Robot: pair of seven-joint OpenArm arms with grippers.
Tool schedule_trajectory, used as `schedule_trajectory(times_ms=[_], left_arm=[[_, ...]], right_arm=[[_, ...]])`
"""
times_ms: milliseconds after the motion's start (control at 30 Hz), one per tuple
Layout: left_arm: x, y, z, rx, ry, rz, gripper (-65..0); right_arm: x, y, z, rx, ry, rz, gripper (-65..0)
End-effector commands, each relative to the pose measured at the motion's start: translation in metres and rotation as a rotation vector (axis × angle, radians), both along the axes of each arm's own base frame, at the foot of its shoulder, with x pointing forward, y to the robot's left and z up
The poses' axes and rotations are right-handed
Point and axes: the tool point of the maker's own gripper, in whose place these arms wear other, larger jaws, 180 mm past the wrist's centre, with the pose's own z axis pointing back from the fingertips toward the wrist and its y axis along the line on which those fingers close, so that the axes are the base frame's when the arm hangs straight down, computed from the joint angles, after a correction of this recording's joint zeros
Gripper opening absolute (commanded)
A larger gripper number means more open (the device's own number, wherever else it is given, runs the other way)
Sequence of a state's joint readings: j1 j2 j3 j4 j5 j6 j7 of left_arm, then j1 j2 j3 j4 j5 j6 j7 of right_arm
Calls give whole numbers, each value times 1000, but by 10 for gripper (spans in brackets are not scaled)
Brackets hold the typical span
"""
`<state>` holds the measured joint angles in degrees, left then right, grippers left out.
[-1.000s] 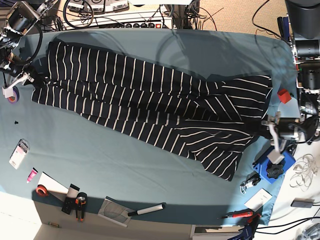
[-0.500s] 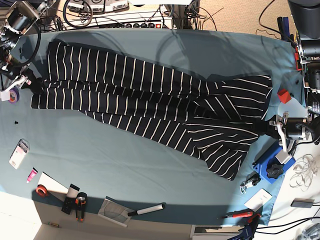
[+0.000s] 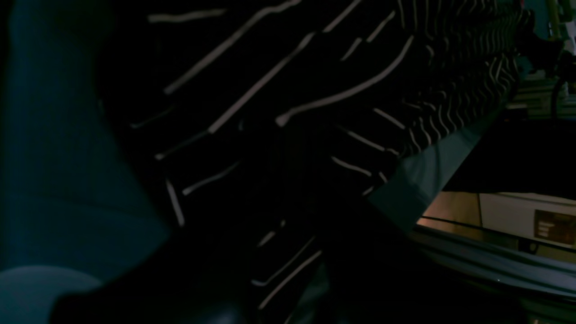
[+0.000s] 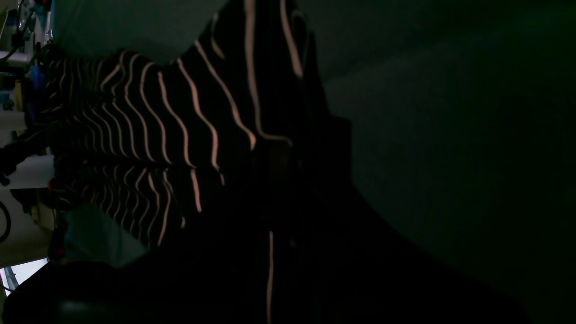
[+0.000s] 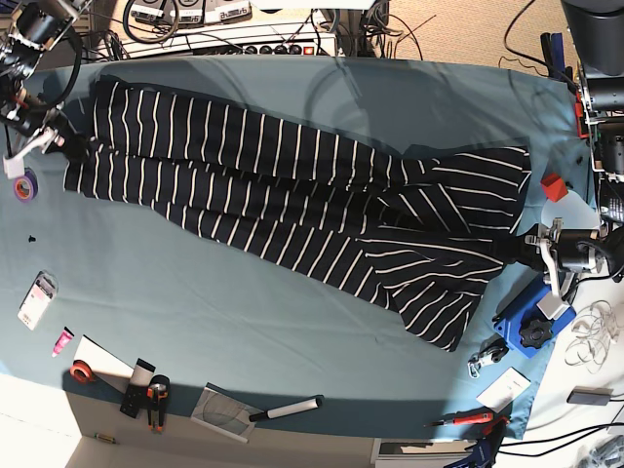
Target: Layout the t-shirt on the table in an organized manner, then fold the t-shirt properly
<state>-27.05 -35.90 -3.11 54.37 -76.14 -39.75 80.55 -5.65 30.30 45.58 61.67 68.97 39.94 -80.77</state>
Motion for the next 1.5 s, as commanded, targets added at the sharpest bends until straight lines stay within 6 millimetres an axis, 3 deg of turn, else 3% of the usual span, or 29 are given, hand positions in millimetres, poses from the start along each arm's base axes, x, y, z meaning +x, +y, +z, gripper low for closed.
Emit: schedule_trajectory(times_ms=[0, 233, 433, 700, 933, 1133, 1333, 1467], left_arm=[[13, 9, 20, 1, -61, 14, -650], [13, 9, 20, 1, -61, 14, -650], [13, 9, 20, 2, -61, 14, -650], [13, 9, 21, 2, -62, 15, -650], [28, 17, 41, 16, -112, 23, -650], [38, 10, 61, -49, -146, 38, -650], [36, 10, 58, -49, -139, 38, -650], [25, 10, 43, -49, -101, 38, -650]], right_arm=[[9, -11, 18, -32, -48, -3, -650], [-3, -9, 12, -17, -29, -5, -650], [10, -3, 36, 70, -157, -21, -650], [10, -4, 36, 69, -156, -22, -650], [16, -16, 55, 43, -188, -14, -650], [-1, -20, 26, -38, -48, 0, -650], [-22, -7, 4, 5, 3, -7, -650], [-30, -2, 5, 49, -13, -18, -650]])
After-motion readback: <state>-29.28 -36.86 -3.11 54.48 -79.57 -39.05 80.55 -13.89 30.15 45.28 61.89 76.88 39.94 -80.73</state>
